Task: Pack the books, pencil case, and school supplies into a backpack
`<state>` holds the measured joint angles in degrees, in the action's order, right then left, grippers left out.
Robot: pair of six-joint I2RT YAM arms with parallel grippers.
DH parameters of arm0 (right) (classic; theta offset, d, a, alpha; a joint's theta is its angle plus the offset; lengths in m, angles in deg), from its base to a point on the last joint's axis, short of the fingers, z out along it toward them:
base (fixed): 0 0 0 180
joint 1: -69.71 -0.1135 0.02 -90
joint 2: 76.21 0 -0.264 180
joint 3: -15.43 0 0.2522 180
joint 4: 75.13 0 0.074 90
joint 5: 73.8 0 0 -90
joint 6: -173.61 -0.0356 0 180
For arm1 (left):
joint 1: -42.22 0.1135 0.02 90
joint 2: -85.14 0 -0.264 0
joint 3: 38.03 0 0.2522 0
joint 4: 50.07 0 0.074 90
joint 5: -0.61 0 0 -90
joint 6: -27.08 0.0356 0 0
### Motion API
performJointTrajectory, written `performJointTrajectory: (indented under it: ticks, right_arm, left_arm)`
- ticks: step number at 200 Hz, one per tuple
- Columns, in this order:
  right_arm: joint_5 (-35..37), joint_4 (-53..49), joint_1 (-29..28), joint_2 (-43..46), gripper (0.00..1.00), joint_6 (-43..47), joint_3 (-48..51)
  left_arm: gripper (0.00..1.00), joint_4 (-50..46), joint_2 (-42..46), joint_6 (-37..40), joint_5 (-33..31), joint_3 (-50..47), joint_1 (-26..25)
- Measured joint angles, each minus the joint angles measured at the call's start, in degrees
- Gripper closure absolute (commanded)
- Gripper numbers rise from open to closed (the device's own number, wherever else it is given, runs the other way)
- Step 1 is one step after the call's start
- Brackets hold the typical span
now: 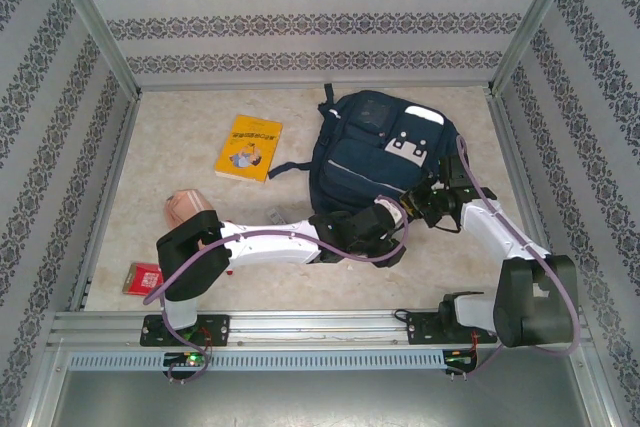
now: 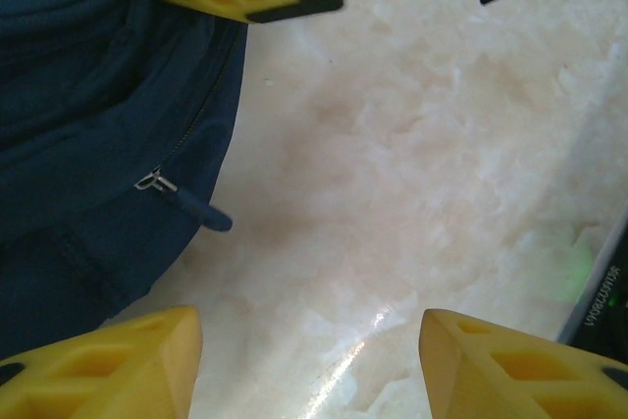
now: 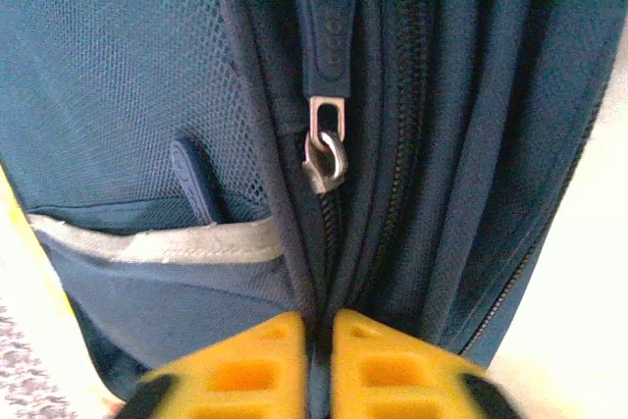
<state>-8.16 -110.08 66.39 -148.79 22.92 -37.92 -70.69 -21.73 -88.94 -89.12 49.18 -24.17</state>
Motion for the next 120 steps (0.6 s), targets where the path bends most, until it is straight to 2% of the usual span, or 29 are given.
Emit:
performJointTrajectory:
  ticks: [22,63,112,115,120]
  right_arm:
    - [-0.68,1.51,-2.21,1.40,1.00,-5.27,0.00]
    - [-0.76,4.22,-6.25,5.86,1.00,-12.09,-0.28]
    - [-0.81,4.85,-6.34,5.09,1.00,-14.19,-1.99]
    - [-0.83,4.87,-6.34,5.03,0.95,-14.19,-2.01]
    - [-0.83,4.87,-6.34,4.96,0.78,-14.19,-2.03]
  left_arm:
    - [0.31,-1.22,0.09,-2.10,-2.14,0.04,0.02]
    - [0.31,-5.55,2.03,-7.93,-3.43,-0.42,1.18]
    - [0.38,-11.80,0.72,-14.14,-5.51,0.63,4.76]
    - [0.38,-12.17,0.22,-14.25,-5.51,1.07,5.05]
    - [0.38,-12.33,-0.39,-14.40,-5.51,1.49,5.20]
